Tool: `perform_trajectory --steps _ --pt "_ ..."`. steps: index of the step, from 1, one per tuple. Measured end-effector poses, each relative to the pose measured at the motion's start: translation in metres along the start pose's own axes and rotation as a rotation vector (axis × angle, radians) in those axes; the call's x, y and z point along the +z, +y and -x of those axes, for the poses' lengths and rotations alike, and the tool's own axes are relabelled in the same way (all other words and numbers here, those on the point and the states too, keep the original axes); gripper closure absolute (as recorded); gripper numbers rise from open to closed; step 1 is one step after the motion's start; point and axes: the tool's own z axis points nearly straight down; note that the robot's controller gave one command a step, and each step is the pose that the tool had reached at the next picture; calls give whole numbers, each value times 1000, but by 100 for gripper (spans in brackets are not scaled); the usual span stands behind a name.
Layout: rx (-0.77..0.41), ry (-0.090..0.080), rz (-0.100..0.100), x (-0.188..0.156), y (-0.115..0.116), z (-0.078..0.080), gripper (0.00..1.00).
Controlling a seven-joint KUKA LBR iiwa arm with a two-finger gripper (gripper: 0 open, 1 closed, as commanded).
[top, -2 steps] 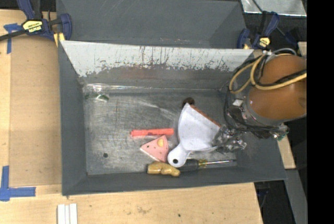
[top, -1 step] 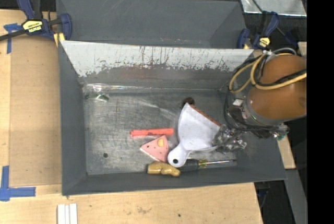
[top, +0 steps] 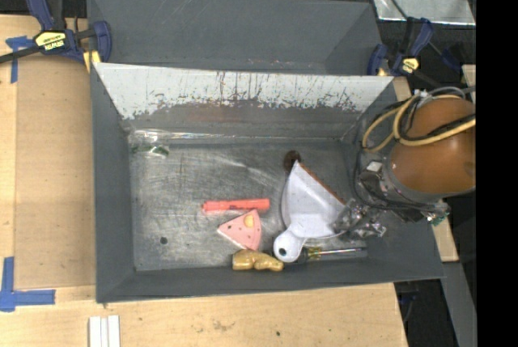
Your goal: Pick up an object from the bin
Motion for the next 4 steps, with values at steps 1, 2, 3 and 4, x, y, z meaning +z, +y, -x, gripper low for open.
perform_trajectory --steps 1,2,3,4 --pt "72 -1 1 10 -5 -7 100" --pt "-242 0 0 -17 15 6 100" --pt "-243 0 0 -17 15 6 100" --pt "-243 0 0 -17 15 6 100"
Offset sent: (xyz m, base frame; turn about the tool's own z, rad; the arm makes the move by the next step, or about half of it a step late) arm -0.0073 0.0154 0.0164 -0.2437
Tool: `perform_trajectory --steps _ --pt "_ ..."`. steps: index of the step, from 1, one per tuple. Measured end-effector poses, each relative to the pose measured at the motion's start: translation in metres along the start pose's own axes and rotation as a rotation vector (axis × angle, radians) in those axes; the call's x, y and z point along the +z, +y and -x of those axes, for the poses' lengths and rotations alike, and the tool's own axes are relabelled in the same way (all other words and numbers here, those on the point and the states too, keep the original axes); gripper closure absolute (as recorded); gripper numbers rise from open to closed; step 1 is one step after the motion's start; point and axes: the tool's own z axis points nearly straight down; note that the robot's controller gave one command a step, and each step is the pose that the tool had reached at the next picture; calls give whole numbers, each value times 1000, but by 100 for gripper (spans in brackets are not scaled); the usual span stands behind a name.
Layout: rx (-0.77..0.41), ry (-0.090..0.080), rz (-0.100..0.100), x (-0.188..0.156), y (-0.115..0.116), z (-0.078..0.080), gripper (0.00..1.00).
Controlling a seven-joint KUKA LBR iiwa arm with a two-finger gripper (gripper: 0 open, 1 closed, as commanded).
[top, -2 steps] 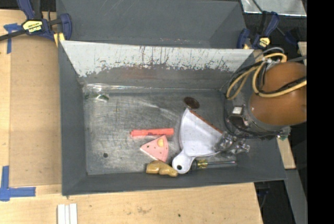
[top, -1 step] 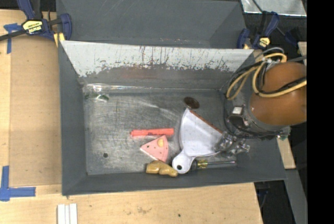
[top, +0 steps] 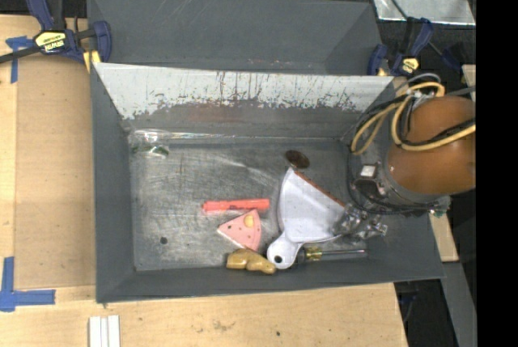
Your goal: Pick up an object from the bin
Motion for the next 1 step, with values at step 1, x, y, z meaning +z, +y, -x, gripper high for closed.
perform_trajectory --steps 1 --pt "0 0 0 0 0 0 100"
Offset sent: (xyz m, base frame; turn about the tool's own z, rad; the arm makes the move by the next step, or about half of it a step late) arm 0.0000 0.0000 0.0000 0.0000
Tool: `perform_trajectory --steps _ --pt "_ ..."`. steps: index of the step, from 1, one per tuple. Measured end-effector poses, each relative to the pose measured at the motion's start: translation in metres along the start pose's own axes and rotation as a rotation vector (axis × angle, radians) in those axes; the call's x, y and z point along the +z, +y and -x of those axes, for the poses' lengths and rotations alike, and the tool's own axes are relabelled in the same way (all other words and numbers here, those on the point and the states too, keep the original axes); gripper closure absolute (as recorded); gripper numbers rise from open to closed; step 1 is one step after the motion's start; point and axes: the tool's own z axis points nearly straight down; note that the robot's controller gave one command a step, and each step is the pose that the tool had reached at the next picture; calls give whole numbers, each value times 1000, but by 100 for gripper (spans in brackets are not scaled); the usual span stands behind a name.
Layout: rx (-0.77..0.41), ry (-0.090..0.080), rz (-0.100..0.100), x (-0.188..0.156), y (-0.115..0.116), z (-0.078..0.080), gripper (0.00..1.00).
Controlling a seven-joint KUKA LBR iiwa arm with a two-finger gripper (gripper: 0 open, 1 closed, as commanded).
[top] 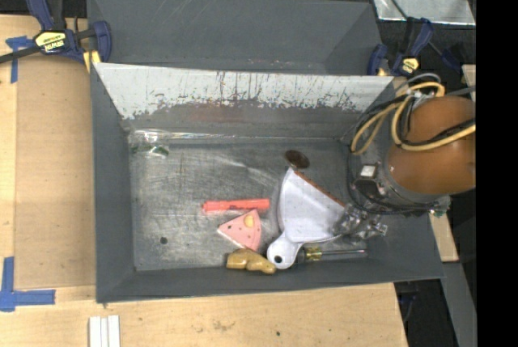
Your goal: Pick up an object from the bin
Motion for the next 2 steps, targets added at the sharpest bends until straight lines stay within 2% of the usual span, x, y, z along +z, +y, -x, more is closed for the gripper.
perform_trajectory --steps 1,2 --pt "0 0 1 0 0 0 0" --pt "0 0 1 0 0 0 0"
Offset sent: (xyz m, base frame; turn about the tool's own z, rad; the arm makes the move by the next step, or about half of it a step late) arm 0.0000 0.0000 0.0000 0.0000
